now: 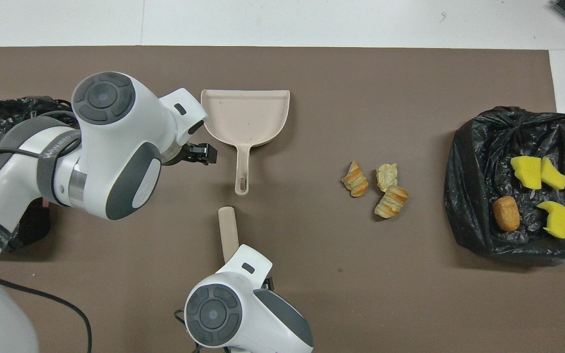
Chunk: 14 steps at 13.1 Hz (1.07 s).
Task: Sweep and dump trash in bin
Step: 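Grasp the dustpan handle with the left gripper while the right gripper grasps the brush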
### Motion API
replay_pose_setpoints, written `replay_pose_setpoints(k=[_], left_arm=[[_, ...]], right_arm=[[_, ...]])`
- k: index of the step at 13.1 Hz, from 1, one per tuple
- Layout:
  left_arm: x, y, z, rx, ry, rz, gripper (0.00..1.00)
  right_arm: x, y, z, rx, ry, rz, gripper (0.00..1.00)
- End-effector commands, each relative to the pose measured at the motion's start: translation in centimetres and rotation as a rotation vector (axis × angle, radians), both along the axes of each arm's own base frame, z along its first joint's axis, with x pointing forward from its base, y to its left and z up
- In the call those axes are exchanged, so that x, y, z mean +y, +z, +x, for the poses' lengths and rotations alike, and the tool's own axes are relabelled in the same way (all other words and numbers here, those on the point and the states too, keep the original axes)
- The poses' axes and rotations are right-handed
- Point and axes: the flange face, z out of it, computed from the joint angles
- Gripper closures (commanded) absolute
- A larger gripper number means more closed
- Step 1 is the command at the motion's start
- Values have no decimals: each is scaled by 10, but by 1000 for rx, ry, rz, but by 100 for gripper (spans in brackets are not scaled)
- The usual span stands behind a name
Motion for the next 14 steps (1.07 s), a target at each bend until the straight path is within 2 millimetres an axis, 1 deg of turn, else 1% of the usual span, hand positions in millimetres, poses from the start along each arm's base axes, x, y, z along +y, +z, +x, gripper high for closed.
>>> replay_pose_setpoints(k=[1, 2, 3, 4, 6, 7, 8, 9, 10, 11, 12, 13, 14], left_arm=[[-30, -21, 2, -51, 30, -15, 0], [-39, -27, 1, -57, 18, -24, 0], [-48, -36, 3, -58, 10, -29, 0], [-61, -41, 0, -66, -7, -39, 0], [-96, -79, -15, -31, -15, -23, 0], [-100, -84, -15, -40, -7, -24, 0], [-100, -80, -13, -37, -3, -22, 0], [-102, -77, -12, -39, 0, -23, 0], [-101, -76, -11, -33, 3, -22, 0], [-100, -74, -12, -25, 3, -16, 13], [-101, -70, -11, -17, 7, -17, 22], [-101, -68, -11, -11, 12, -16, 43], [-99, -72, -14, 7, 11, -3, 99]], right_arm=[[-4, -20, -21, -2, 3, 26, 0], [-6, -26, -25, -1, 10, 22, 0], [-6, -27, -26, -2, 14, 23, 4], [-6, -28, -26, -2, 15, 25, 15], [-6, -27, -25, -4, 25, 27, 35], [-7, -29, -26, -2, 26, 25, 45], [-7, -29, -27, -1, 21, 25, 50], [-6, -30, -28, 2, 16, 25, 50], [-6, -31, -27, 3, 18, 25, 54], [-6, -31, -28, 3, 21, 24, 68], [-5, -30, -27, 4, 15, 24, 88], [-4, -30, -25, 11, 25, 19, 100], [-2, -28, -20, 12, 13, 21, 100]])
